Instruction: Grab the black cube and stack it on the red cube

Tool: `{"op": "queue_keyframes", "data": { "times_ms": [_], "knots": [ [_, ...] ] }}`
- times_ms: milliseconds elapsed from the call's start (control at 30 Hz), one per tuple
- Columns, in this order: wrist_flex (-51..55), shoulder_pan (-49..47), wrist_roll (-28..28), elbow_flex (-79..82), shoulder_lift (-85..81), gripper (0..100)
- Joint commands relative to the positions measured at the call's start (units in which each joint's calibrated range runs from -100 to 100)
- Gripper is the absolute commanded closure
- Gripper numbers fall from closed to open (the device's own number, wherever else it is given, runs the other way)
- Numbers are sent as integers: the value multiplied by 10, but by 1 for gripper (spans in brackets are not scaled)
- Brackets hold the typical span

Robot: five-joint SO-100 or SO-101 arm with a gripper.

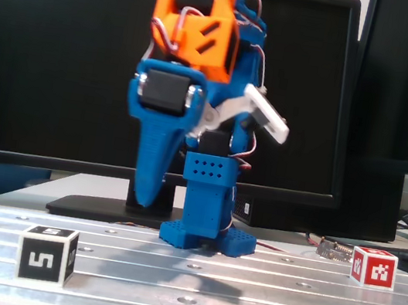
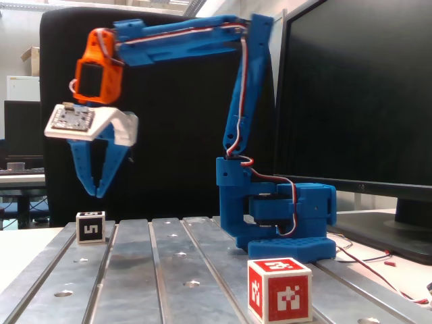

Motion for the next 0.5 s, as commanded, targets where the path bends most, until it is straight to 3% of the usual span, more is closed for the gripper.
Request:
{"op": "queue_keyframes", "data": {
  "times_ms": [0, 267, 467],
  "knots": [
    [47, 14, 21, -116, 60, 99],
    [136, 61, 57, -315, 183, 99],
    [148, 100, 84, -376, 236, 99]
  ]
}}
